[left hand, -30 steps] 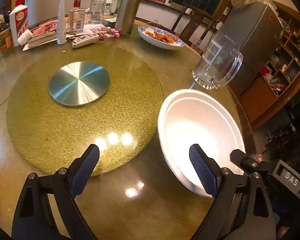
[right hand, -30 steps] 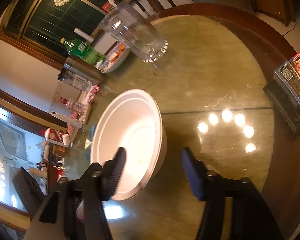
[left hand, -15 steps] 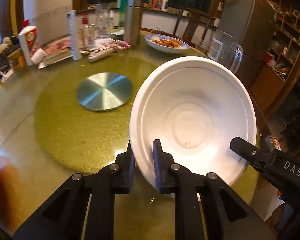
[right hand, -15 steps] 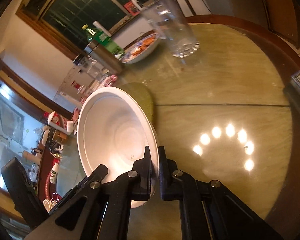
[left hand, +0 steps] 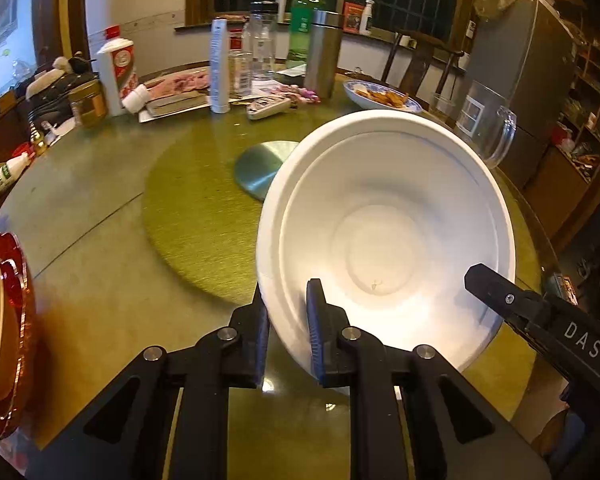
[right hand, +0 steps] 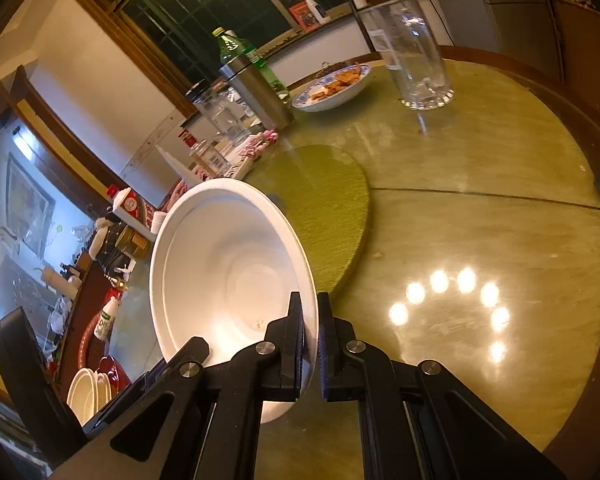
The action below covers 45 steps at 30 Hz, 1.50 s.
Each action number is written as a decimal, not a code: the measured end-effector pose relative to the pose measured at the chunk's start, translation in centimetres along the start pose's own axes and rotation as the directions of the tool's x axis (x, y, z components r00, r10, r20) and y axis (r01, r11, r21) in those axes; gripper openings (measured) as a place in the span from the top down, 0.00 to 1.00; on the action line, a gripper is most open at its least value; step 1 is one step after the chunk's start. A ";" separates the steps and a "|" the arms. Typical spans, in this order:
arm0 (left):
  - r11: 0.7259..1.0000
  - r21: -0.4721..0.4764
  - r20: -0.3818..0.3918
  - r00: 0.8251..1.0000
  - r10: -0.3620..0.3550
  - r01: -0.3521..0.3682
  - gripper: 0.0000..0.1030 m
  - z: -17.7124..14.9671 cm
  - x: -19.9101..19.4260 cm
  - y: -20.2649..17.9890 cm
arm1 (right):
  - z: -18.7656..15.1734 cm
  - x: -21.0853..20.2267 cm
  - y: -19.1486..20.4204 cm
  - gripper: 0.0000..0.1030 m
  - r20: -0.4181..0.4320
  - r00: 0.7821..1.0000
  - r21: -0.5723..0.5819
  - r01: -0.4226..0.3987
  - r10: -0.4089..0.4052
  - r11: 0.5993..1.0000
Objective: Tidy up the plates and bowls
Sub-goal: 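Lift the white foam bowl with both grippers and carry it toward the red plate stack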
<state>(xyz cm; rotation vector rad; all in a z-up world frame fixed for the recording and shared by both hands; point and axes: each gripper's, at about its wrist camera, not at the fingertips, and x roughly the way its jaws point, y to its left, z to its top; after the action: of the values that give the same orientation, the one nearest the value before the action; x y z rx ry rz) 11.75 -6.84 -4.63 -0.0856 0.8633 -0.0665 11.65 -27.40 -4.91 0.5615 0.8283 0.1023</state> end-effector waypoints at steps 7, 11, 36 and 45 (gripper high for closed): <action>0.999 -0.028 0.001 1.000 0.027 -0.027 0.85 -0.6 -0.3 2.5 | -1.4 1.1 2.0 0.95 -0.013 1.000 -0.028 -0.015 0.015 0.999; 0.999 -0.044 -0.002 1.000 0.029 -0.029 0.85 -0.8 -0.4 3.7 | -1.8 1.7 3.1 0.94 -0.023 1.000 -0.050 -0.016 0.015 0.999; 0.996 -0.082 0.038 0.999 0.026 -0.023 0.85 -1.1 -4.0 6.4 | -2.4 -0.2 7.4 0.94 -0.010 0.999 -0.154 -0.046 0.045 0.987; 0.995 -0.090 0.060 0.998 0.036 -0.031 0.85 -1.2 -5.7 7.4 | -2.6 -1.0 8.7 0.94 -0.009 0.998 -0.179 -0.070 0.070 0.981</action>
<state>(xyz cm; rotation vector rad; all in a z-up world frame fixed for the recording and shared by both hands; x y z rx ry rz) 7.35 0.95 -1.89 -0.1557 0.8059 0.0063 10.17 -19.16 -1.17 0.4208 0.7928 0.2395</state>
